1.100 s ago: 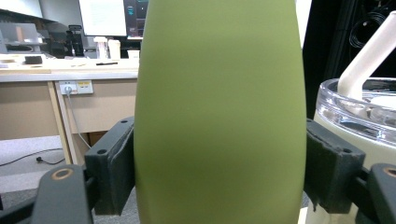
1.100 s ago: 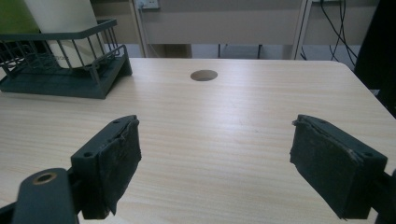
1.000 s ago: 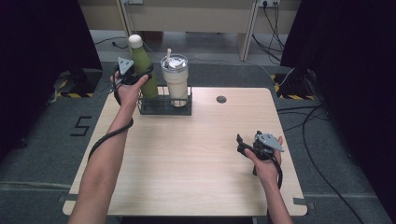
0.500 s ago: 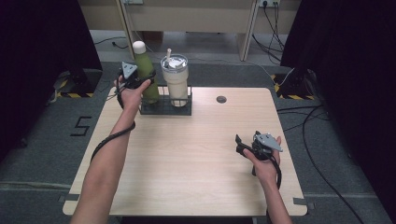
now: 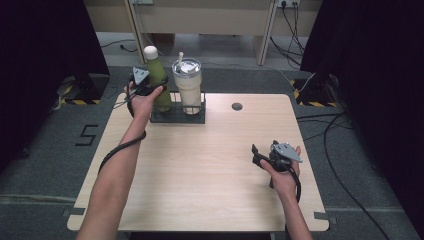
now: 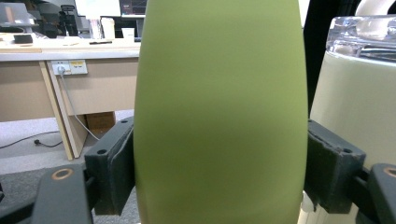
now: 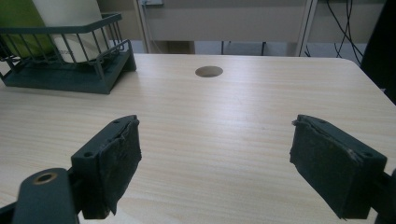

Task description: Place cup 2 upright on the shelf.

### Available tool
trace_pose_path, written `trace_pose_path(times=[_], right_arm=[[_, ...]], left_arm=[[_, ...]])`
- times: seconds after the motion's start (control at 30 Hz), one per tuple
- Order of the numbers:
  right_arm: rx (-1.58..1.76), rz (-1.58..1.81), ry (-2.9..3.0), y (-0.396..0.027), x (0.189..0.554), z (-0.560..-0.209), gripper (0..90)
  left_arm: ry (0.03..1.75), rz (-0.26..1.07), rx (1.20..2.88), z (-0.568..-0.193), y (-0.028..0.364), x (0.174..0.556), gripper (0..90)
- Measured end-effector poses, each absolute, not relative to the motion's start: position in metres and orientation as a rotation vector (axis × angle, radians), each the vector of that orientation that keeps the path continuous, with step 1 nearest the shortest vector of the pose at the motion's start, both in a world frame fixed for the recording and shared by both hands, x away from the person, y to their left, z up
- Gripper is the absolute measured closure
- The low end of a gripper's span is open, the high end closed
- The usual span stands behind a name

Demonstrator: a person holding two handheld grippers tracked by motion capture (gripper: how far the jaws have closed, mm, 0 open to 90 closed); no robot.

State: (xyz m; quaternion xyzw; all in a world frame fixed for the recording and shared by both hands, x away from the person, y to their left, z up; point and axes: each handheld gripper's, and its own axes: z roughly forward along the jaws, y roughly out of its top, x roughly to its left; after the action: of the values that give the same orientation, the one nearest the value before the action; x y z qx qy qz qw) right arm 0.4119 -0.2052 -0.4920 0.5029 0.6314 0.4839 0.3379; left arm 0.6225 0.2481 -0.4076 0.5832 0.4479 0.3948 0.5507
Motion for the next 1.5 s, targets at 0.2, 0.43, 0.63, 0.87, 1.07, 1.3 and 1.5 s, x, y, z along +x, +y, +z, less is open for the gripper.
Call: trace_pose_path(times=[0.2,0.43,0.63,0.87,1.07,1.3,1.5], right_arm=[[1.308,1.26,1.648,-0.2042,0.4123,-0.4924,16.1],[1.309,1.259,1.65,-0.2041,0.4122,-0.493,16.1],[1.309,1.262,1.651,-0.2041,0.4121,-0.4927,16.1],[1.309,1.261,1.656,-0.2027,0.4119,-0.4927,16.2],[1.31,1.263,1.658,-0.2018,0.4119,-0.4929,16.2],[1.303,1.262,1.661,-0.2013,0.4121,-0.493,16.2],[1.301,1.262,1.667,-0.2005,0.4118,-0.4929,16.2]], left_arm=[[1.057,0.933,1.388,-0.4074,0.2479,0.6228,21.6],[1.044,0.94,1.403,-0.4077,0.2455,0.6229,21.5],[1.04,0.937,1.405,-0.4079,0.2467,0.6218,21.4],[1.03,0.934,1.408,-0.4084,0.2473,0.6212,21.3],[1.02,0.931,1.411,-0.4091,0.2478,0.6207,21.2],[1.017,0.914,1.419,-0.4096,0.2475,0.6208,20.4],[1.036,0.902,1.417,-0.4091,0.2486,0.6208,16.0]])
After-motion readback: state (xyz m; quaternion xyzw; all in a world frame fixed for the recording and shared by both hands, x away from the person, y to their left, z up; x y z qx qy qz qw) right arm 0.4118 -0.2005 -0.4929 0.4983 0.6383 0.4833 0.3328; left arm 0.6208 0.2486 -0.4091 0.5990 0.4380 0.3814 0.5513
